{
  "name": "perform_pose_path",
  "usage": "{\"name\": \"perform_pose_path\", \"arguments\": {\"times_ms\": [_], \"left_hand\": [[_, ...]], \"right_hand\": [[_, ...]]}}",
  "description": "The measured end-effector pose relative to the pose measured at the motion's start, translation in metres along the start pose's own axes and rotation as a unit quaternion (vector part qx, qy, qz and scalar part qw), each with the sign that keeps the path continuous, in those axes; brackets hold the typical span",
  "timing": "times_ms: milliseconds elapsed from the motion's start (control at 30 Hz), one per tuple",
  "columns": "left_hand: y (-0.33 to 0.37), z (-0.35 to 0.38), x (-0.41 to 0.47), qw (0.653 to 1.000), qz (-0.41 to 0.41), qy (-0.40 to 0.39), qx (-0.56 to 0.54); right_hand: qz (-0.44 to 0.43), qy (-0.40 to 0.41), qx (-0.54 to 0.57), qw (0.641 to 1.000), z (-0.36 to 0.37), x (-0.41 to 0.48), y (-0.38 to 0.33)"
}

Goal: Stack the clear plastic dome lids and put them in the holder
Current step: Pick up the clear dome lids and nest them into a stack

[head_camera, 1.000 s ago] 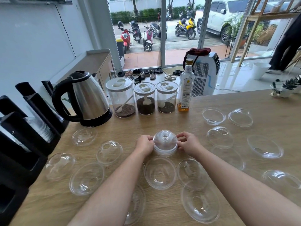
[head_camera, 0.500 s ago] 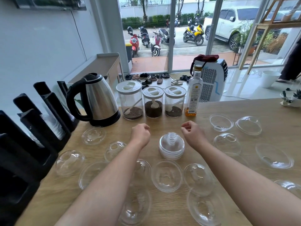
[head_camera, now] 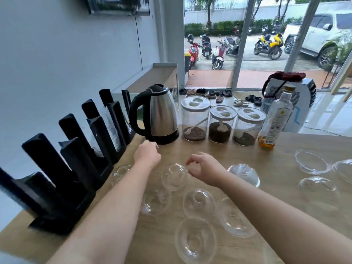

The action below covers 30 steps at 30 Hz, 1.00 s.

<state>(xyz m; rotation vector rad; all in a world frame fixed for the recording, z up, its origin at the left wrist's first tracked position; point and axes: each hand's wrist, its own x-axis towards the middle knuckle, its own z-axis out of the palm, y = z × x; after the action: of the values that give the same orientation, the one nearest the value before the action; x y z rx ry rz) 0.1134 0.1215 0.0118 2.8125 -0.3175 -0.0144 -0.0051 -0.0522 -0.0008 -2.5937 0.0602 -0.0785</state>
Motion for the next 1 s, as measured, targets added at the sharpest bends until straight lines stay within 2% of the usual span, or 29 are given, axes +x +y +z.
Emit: {"name": "perform_pose_path", "arguments": {"times_ms": [167, 367, 600, 767, 833, 900, 1000], "left_hand": [[-0.031, 0.016, 0.002, 0.996, 0.026, -0.024, 0.086], [-0.046, 0.029, 0.005, 0.995, 0.057, 0.004, 0.081], [-0.047, 0.027, 0.007, 0.996, 0.049, 0.05, -0.059], [-0.027, 0.011, 0.002, 0.975, 0.038, 0.112, -0.186], [-0.013, 0.001, -0.003, 0.96, 0.018, 0.127, -0.251], [0.002, -0.004, -0.005, 0.937, -0.017, 0.107, -0.333], [0.024, -0.001, 0.0, 0.876, -0.074, 0.051, -0.473]], "right_hand": [[-0.012, -0.065, -0.059, 0.996, 0.027, 0.012, -0.008], [-0.006, -0.085, -0.089, 0.992, 0.042, 0.024, -0.008], [0.001, -0.071, -0.053, 0.996, 0.042, 0.028, -0.006], [0.009, -0.026, -0.03, 0.999, 0.015, 0.027, -0.005], [0.017, -0.002, -0.025, 1.0, 0.0, 0.024, -0.002], [0.026, 0.024, -0.016, 0.999, -0.015, 0.019, 0.004], [0.04, 0.049, -0.009, 0.998, -0.037, 0.008, 0.014]]}}
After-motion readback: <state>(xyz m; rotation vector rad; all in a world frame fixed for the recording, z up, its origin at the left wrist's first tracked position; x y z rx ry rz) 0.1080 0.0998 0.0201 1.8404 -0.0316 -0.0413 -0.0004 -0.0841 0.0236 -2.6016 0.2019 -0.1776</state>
